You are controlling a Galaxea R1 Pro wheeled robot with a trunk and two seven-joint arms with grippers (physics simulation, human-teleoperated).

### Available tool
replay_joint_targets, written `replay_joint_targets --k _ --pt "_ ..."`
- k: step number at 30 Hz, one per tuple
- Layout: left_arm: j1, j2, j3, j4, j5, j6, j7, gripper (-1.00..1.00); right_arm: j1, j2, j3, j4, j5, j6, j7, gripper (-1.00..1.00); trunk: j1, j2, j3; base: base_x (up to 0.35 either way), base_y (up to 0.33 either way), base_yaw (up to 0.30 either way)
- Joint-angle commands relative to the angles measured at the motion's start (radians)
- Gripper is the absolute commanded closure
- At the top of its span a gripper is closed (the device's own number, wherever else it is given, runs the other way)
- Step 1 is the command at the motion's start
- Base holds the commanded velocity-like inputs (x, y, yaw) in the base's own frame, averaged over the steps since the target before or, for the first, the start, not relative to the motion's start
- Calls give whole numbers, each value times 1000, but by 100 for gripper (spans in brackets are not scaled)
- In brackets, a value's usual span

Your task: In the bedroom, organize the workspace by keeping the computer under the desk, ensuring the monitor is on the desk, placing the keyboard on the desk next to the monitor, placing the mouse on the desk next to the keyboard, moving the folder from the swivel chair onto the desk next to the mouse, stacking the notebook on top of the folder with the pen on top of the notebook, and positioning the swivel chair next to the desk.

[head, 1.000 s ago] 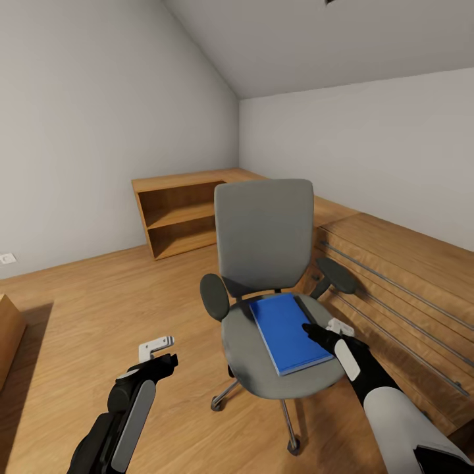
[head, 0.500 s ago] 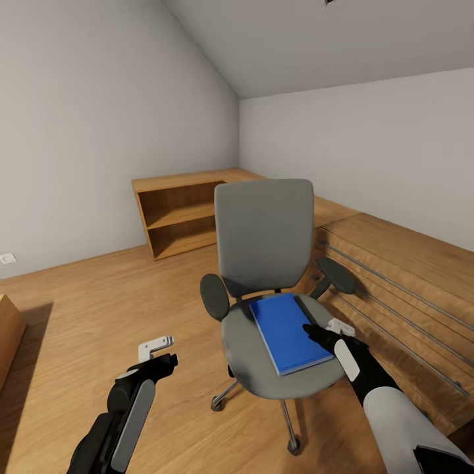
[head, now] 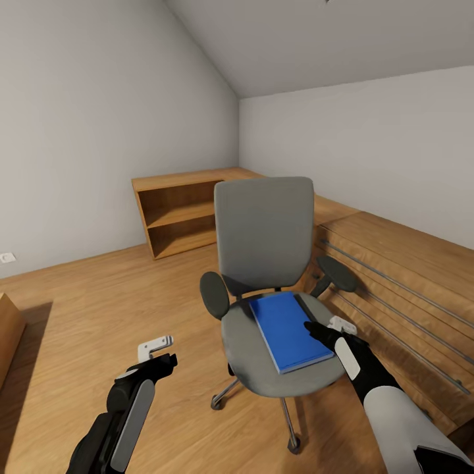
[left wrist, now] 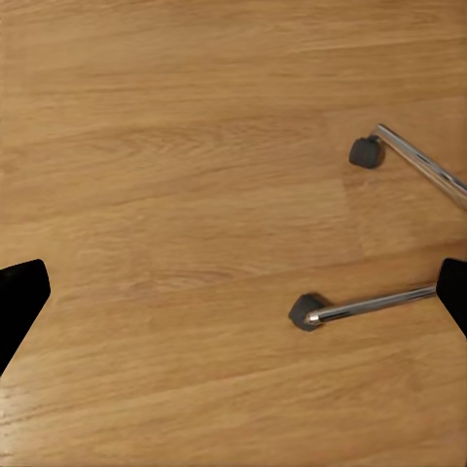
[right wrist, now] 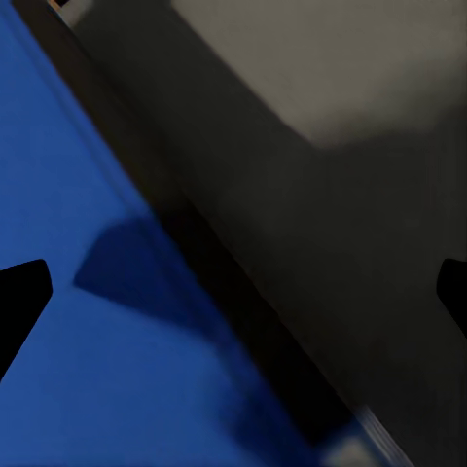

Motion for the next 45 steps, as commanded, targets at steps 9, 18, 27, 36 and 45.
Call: replay_joint_targets --k 9,18,27,36,45 --pt "-1 0 34 1 11 2 7 -100 0 0 -2 37 2 6 -5 -100 0 0 -1 -126 0 0" --pt "-1 -1 39 2 11 2 7 -100 0 0 -2 37 2 7 -5 -100 0 0 -1 -78 0 0" --pt "-1 -1 38 2 12 2 7 -100 0 0 -2 37 2 7 -5 -100 0 0 -1 -193 0 0" --pt "-1 -1 38 2 12 2 7 -100 0 0 -2 37 2 7 -5 -100 0 0 -1 -33 0 0" --pt "-1 -1 38 1 12 2 7 -100 0 0 -2 37 2 6 -5 -100 0 0 -1 -1 0 0"
